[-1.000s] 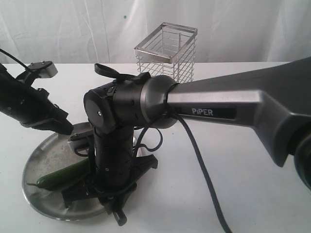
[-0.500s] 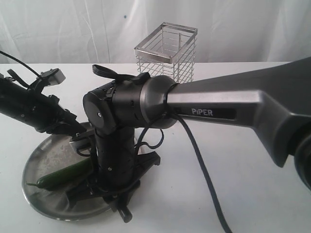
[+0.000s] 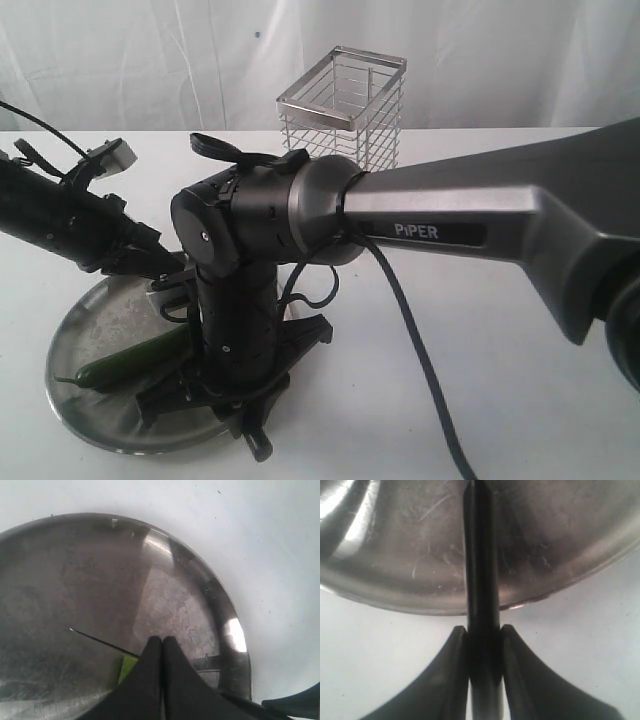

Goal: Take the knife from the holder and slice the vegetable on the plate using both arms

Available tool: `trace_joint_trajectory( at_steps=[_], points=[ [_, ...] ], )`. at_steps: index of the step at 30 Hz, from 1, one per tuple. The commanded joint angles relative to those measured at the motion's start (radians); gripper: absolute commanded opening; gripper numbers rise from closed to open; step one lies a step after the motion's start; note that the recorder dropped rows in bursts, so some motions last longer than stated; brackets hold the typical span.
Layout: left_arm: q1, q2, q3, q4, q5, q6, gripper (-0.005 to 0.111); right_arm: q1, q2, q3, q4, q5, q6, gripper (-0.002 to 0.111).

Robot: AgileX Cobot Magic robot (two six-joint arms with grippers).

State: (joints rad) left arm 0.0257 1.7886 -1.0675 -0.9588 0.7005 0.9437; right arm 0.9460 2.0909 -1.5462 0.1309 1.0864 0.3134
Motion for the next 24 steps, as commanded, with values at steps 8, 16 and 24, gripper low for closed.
trace_joint_trajectory(
  at_steps=[8, 16, 24],
  points=[
    [0.001, -0.001, -0.003, -0.027, 0.037, 0.003, 0.000, 0.000, -0.005, 0.001, 0.018, 0.008, 0.004, 0.000],
    [0.001, -0.001, -0.003, -0.027, 0.037, 0.003, 0.000, 0.000, -0.025, 0.001, 0.022, -0.016, 0.005, 0.000],
    [0.001, -0.001, -0.003, -0.031, 0.038, 0.003, 0.000, 0.020, -0.027, 0.001, 0.058, -0.046, 0.014, 0.000]
  ],
)
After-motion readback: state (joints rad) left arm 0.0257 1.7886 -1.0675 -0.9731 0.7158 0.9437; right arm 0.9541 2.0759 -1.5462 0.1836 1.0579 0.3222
